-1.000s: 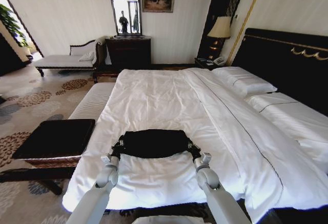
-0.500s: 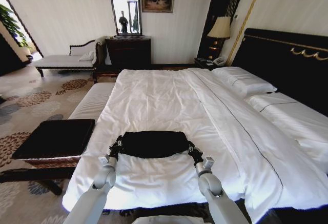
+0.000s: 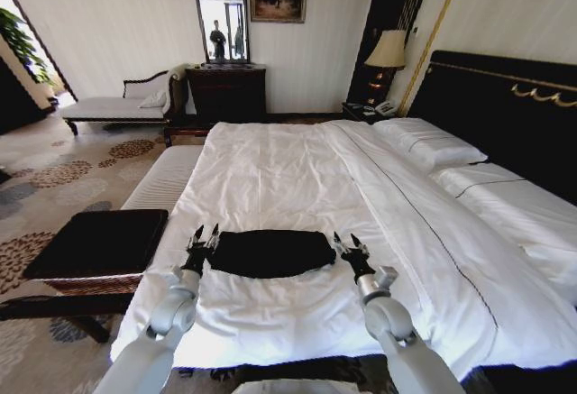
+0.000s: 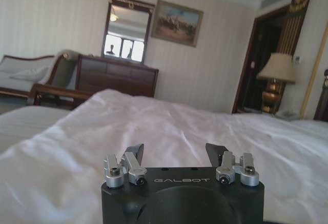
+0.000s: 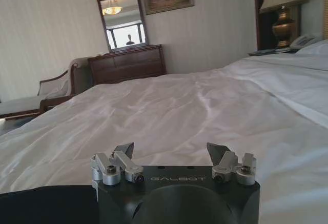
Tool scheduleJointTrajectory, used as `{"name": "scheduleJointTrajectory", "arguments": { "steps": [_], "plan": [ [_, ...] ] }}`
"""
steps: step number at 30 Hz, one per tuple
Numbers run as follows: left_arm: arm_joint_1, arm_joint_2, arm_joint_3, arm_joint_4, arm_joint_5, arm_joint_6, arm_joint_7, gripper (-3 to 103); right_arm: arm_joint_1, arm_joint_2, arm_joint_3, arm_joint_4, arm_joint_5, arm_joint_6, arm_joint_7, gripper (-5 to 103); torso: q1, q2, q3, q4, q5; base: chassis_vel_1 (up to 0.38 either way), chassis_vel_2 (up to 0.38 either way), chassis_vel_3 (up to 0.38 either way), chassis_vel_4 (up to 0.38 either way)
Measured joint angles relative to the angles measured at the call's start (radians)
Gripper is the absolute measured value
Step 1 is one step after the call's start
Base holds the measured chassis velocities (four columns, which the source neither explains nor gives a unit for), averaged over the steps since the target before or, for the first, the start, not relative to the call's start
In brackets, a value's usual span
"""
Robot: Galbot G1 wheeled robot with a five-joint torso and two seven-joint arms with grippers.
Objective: Fold the clothes on the bed and place them into the basket.
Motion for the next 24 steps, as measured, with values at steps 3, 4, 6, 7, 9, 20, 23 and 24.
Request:
{"name": "scheduleJointTrajectory", "arguments": {
  "steps": [3, 4, 6, 7, 9, 20, 23, 24],
  "plan": [
    [-0.063, -0.007, 0.072, 0.086, 0.009, 0.004, -0.004, 79, 0.095, 0.032, -0.079, -0.101, -0.016, 0.0, -0.002, 88, 0.0, 0.0, 0.0, 0.0004, -0.0001, 0.0, 0.0, 0.0, 0.0],
    [-0.081, -0.011, 0.096, 0.117, 0.018, 0.004, -0.003, 85, 0.134, 0.048, -0.119, -0.154, -0.025, 0.001, -0.002, 93, 0.0, 0.0, 0.0, 0.0005, 0.0001, 0.0, 0.0, 0.0, 0.0],
    [-0.083, -0.018, 0.115, 0.154, 0.034, -0.001, 0.001, 94, 0.168, 0.068, -0.17, -0.227, -0.057, 0.011, -0.006, 97, 0.001, 0.0, 0.0, 0.0008, 0.0001, 0.0, 0.0, 0.0, 0.0],
    [-0.083, -0.018, 0.115, 0.154, 0.034, -0.001, 0.001, 94, 0.168, 0.068, -0.17, -0.227, -0.057, 0.011, -0.006, 97, 0.001, 0.0, 0.0, 0.0008, 0.0001, 0.0, 0.0, 0.0, 0.0],
    [-0.048, -0.021, 0.11, 0.172, 0.065, -0.022, 0.022, 100, 0.155, 0.072, -0.187, -0.261, -0.093, 0.024, -0.012, 100, 0.0, 0.0, 0.0, 0.0006, -0.0001, 0.0, 0.0, 0.0, 0.0],
    [0.112, -0.049, 0.009, 0.16, 0.11, -0.08, 0.068, 100, -0.01, 0.046, -0.124, -0.195, -0.137, 0.046, -0.018, 100, 0.0, 0.0, 0.0, 0.0003, -0.0001, 0.0, 0.0, 0.0, 0.0],
    [0.163, -0.049, -0.043, 0.119, 0.109, -0.093, 0.065, 100, -0.075, 0.053, -0.078, -0.142, -0.147, 0.045, 0.0, 100, 0.0, 0.0, 0.0, 0.0003, 0.0, 0.0, 0.0, 0.0, 0.0],
    [0.184, -0.052, -0.065, 0.094, 0.107, -0.095, 0.063, 100, -0.091, 0.059, -0.057, -0.123, -0.137, 0.044, 0.007, 100, 0.0, 0.0, 0.0, 0.0003, 0.0001, 0.0, 0.0, 0.0, 0.0]
  ]
}}
